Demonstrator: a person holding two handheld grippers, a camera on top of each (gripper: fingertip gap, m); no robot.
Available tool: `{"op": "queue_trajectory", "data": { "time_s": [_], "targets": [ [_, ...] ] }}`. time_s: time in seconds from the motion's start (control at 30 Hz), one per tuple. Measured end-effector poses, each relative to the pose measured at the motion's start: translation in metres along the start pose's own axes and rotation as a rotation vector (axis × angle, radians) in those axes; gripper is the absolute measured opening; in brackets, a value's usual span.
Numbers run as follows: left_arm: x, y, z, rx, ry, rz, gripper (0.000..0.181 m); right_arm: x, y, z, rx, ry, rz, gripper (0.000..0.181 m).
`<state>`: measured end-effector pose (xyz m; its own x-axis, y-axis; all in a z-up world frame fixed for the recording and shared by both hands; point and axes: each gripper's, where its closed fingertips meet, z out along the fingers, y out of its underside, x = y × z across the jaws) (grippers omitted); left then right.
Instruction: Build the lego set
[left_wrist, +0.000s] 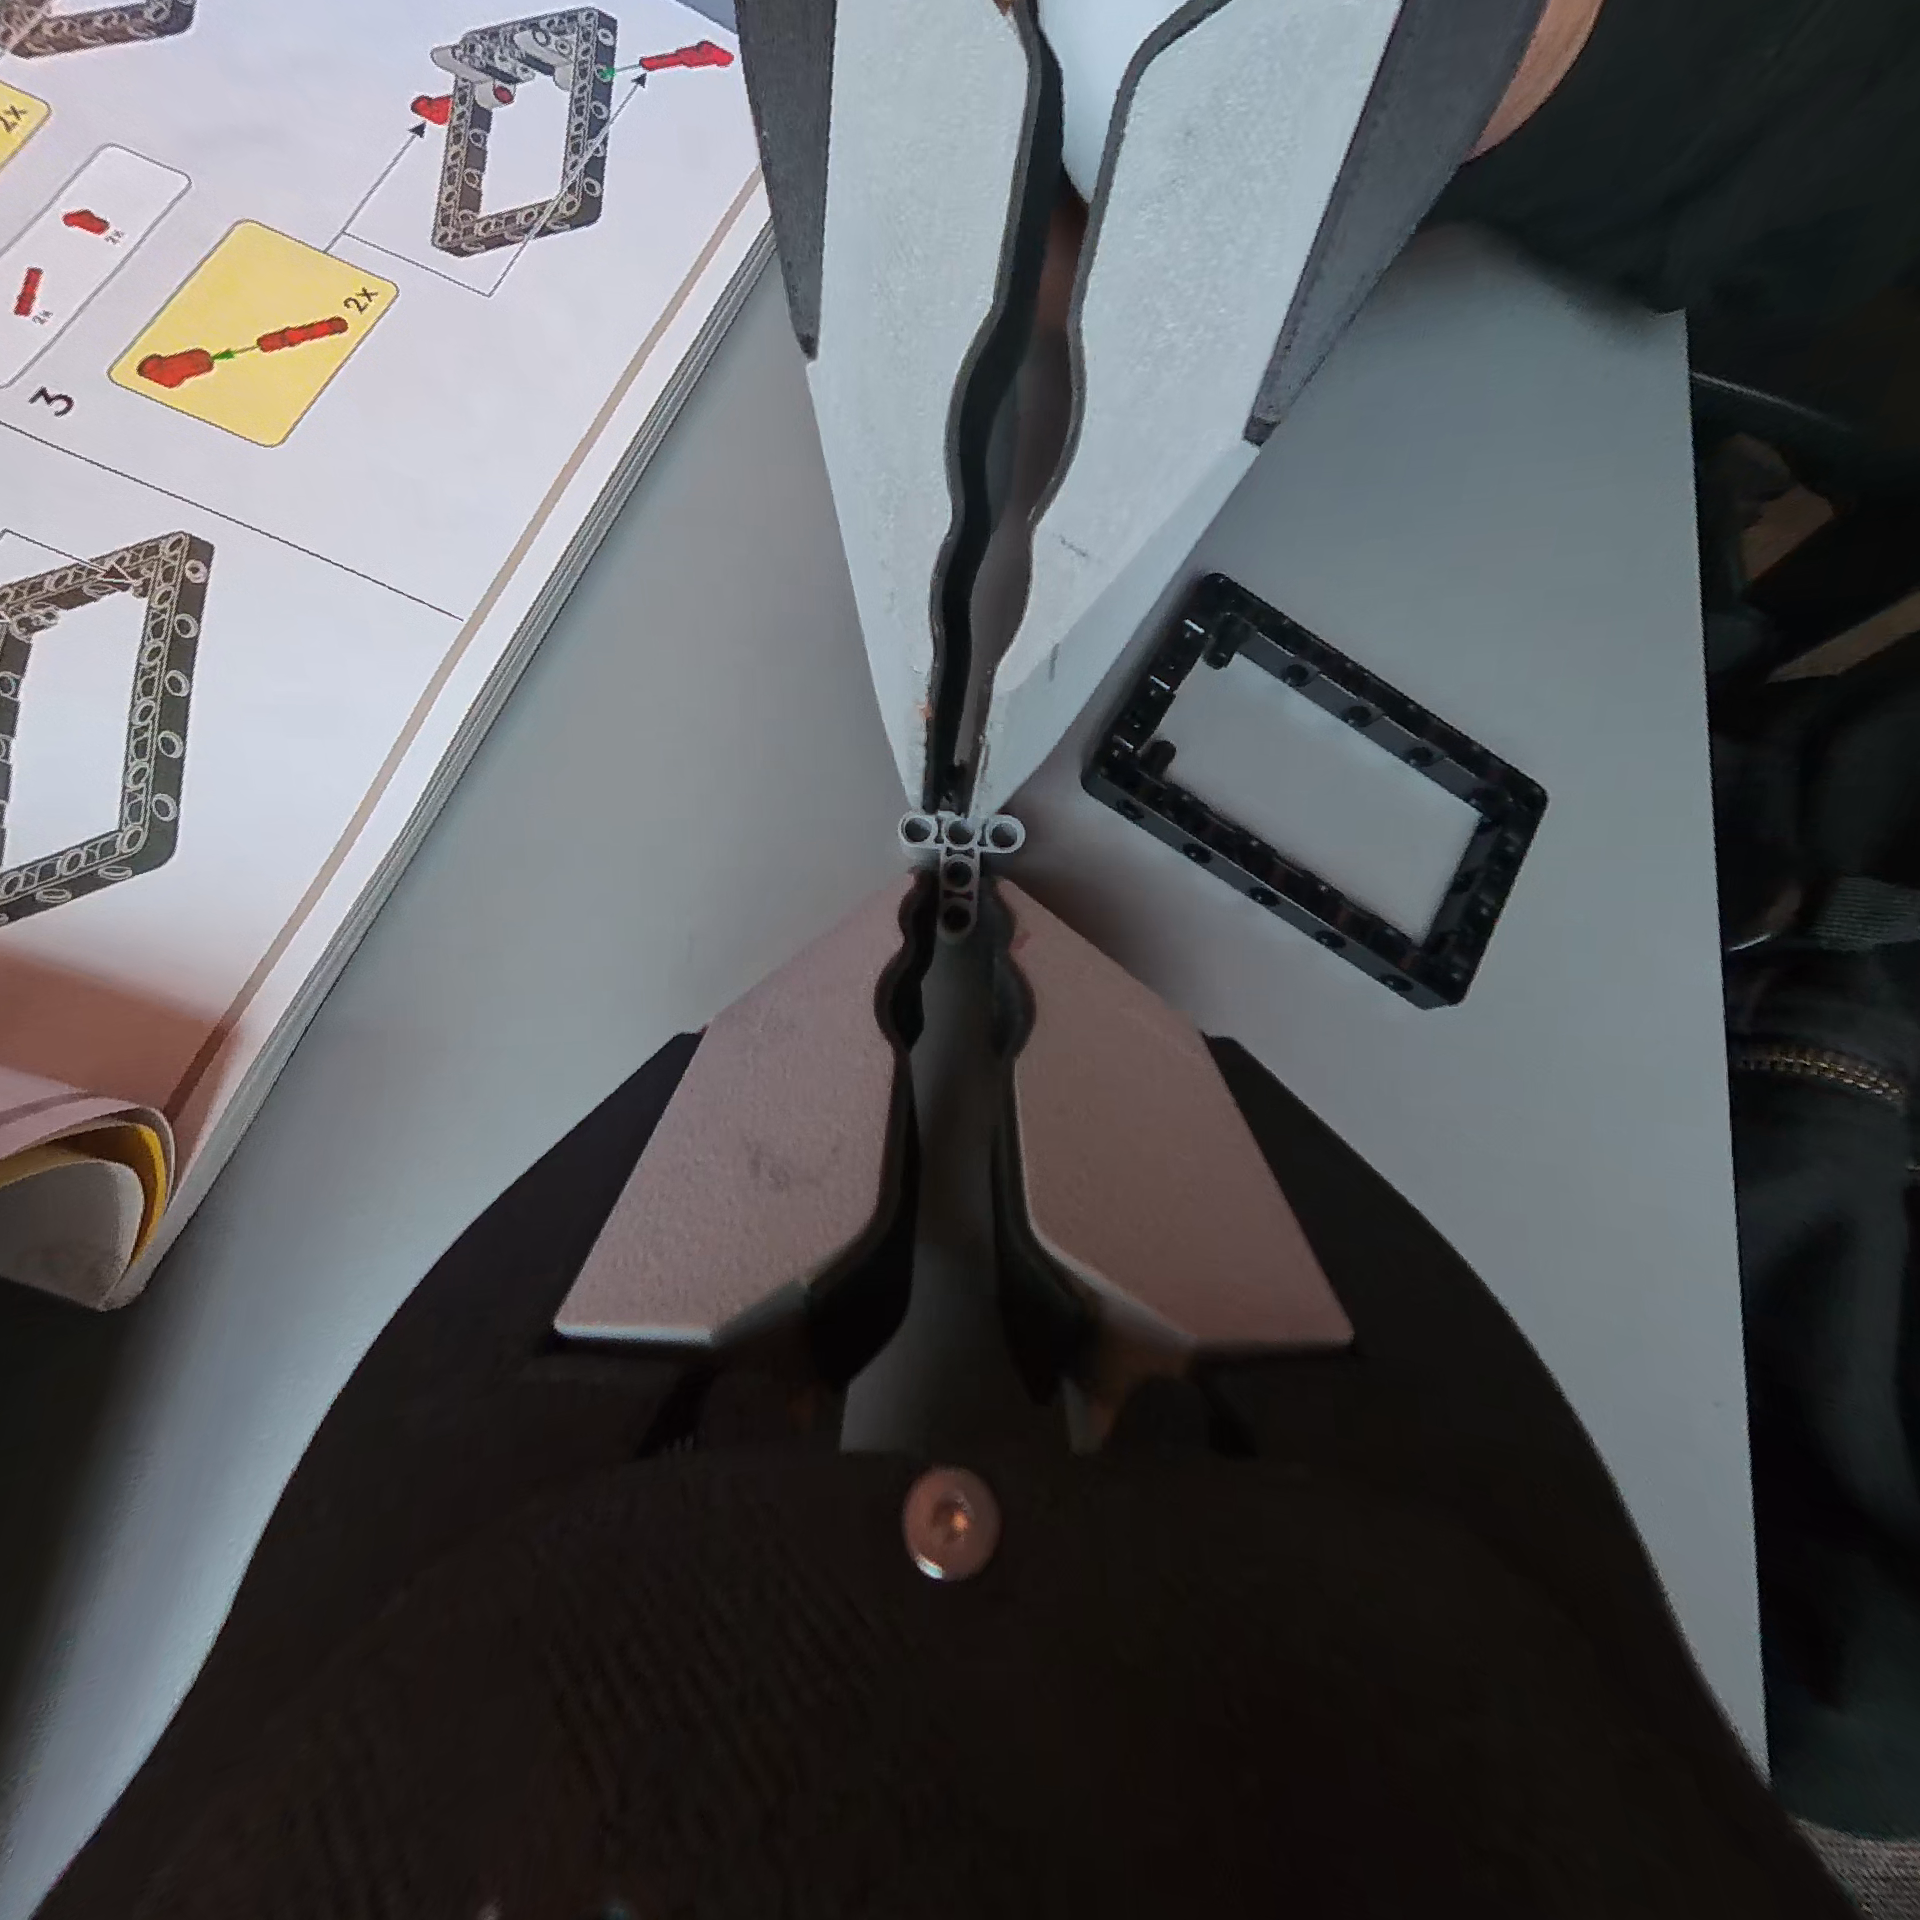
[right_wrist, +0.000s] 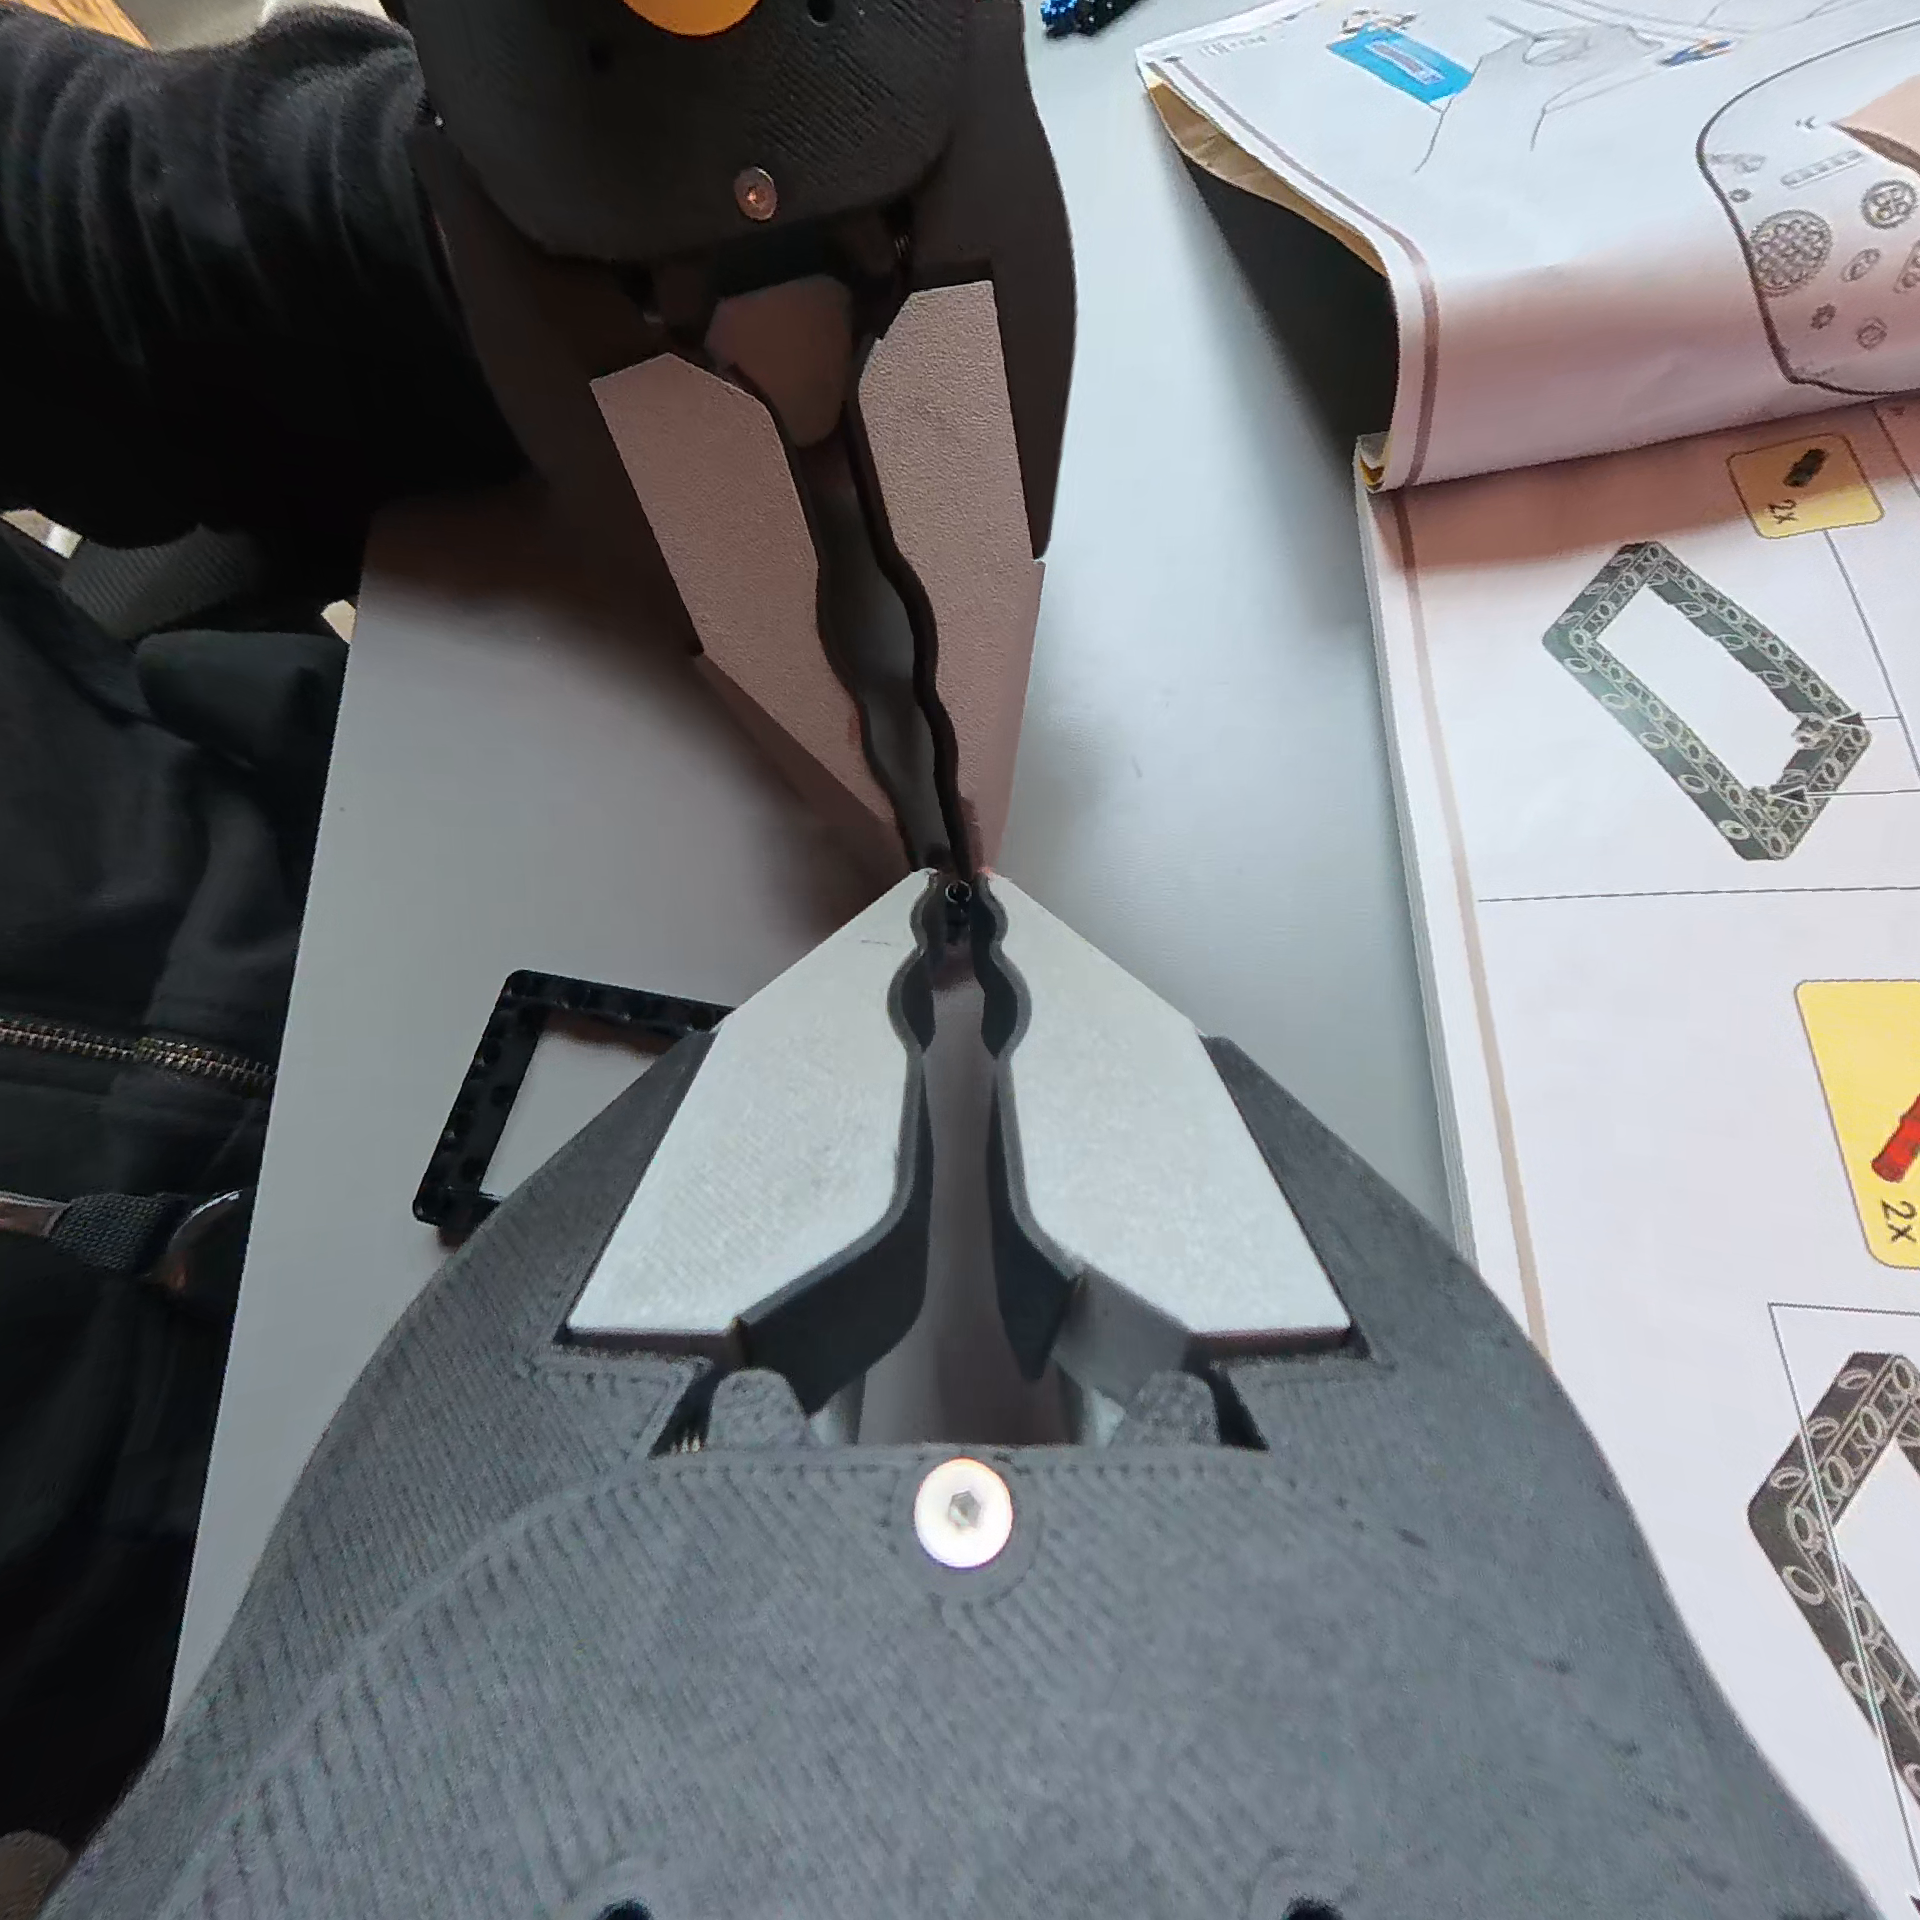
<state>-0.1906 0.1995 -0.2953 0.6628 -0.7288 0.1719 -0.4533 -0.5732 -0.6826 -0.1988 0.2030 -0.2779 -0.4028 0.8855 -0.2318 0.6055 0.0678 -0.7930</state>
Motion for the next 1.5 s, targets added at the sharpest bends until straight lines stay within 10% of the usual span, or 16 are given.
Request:
{"op": "queue_trajectory", "data": {
  "time_s": [1.5],
  "targets": [
    [0.0003,0.0004,0.001,0.0,0.004,-0.03,0.006,-0.0034,0.0047,0.0036,-0.037,0.04,-0.142,0.001]
  ]
}}
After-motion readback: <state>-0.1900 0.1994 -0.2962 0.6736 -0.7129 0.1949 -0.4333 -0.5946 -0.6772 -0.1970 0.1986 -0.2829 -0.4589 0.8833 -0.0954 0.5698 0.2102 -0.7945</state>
